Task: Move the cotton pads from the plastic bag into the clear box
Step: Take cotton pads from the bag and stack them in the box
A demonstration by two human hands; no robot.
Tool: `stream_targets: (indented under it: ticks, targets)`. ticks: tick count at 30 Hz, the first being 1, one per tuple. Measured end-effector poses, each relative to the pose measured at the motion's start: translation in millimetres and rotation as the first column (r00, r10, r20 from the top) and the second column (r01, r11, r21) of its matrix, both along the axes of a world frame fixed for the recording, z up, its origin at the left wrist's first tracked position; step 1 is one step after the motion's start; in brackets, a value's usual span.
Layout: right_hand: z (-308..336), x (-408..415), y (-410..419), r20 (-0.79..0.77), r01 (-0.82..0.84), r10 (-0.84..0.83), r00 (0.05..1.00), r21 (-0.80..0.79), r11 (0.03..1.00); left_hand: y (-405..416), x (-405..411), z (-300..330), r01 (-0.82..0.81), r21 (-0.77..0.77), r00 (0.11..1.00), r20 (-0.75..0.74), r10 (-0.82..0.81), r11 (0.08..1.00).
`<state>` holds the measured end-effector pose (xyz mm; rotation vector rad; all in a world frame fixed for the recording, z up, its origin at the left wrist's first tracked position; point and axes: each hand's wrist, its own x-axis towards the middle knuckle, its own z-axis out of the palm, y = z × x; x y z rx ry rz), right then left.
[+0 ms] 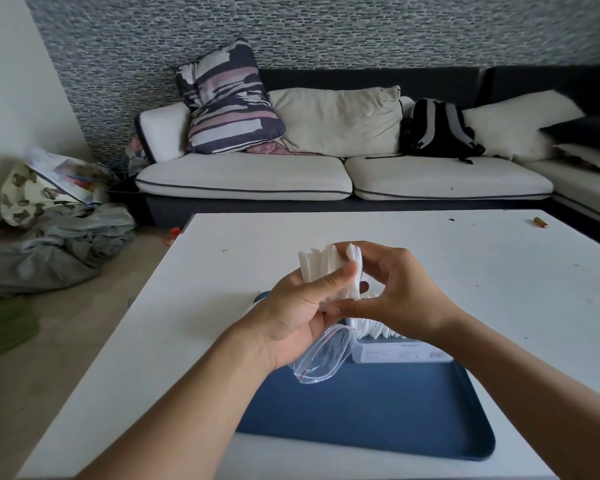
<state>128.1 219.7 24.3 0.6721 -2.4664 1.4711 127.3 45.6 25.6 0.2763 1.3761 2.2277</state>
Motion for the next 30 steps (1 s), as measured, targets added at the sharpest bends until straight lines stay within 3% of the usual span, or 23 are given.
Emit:
stream_targets:
  ticks: [4, 9, 12, 14, 19, 25, 27, 30]
  targets:
    - [0, 4, -2, -0.026, 0.007, -0.004, 1.000, 0.100, 0.995, 0, 0, -1, -0.023, -0.055, 1.000, 0.010, 0.024, 0.998]
    - [3, 9, -7, 0.001, 0.009, -0.009, 1.000, 0.039, 0.999, 2, 5, 2, 0.013, -0.057, 1.000, 0.004, -0.012, 0.998]
    - [2, 11, -10, -0.017, 0.037, -0.035, 0.999, 0.141, 0.989, 5, 6, 2, 0.000, -0.122, 1.000, -0.019, -0.003, 0.993]
    - [3, 11, -10, 0.036, -0.032, 0.027, 0.999, 0.148, 0.988, 4, 5, 2, -0.001, -0.151, 0.999, -0.035, -0.005, 0.989]
    - [12, 8, 5, 0.245, -0.273, 0.273, 0.931, -0.031, 0.961, -5, 3, 4, 0.125, -0.277, 0.988, -0.048, -0.144, 0.953]
    - [8, 5, 6, 0.324, -0.228, 0.287, 0.901, -0.210, 0.951, -6, 0, 6, 0.163, -0.207, 0.985, -0.025, -0.172, 0.965]
    - [5, 5, -1, 0.304, -0.146, 0.215, 0.928, -0.233, 0.961, 0, 3, 9, 0.064, -0.264, 0.996, -0.036, -0.076, 0.962]
    - [1, 8, -18, 0.310, -0.039, 0.146, 0.939, -0.326, 0.944, 14, 2, 3, -0.299, -0.262, 0.949, 0.018, 0.315, 0.917]
